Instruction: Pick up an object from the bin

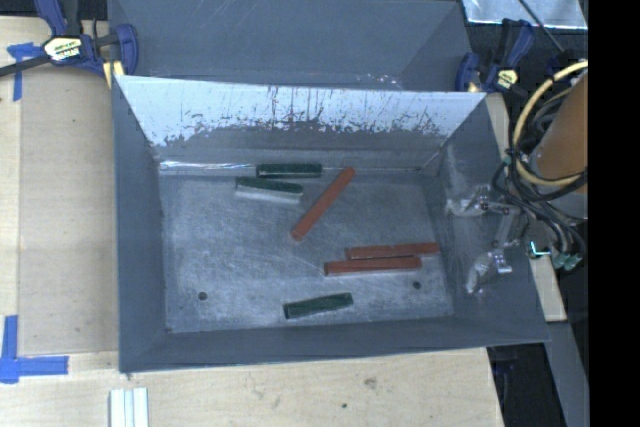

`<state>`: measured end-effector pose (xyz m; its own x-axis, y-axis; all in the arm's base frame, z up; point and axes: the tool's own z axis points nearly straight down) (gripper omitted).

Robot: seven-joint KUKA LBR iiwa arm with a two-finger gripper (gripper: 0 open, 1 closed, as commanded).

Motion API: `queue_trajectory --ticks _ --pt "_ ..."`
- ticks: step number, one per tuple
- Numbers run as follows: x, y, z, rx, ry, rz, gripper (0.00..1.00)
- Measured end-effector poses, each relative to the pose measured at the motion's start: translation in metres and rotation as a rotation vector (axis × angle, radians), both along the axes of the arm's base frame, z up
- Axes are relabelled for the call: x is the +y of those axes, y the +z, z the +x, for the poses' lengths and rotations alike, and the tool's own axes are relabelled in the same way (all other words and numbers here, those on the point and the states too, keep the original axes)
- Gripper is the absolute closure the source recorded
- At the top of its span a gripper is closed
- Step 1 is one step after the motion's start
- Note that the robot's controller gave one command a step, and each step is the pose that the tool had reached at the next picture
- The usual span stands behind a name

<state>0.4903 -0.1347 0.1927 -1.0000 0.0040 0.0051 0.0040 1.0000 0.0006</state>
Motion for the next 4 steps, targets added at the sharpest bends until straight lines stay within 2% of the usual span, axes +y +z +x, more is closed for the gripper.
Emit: queue_trajectory --ticks 1,2,3,4 --pt "0.001 0.004 0.002 -0.008 0.003 -0.002 0.0" --pt "0.001 0.003 0.002 -0.009 0.004 -0.002 0.0" --pt "0.022 -0.051 0.004 -0.008 0.25 -0.001 0.0" --pt "0.01 -0.117 0.046 -0.024 0.398 -0.003 1.0"
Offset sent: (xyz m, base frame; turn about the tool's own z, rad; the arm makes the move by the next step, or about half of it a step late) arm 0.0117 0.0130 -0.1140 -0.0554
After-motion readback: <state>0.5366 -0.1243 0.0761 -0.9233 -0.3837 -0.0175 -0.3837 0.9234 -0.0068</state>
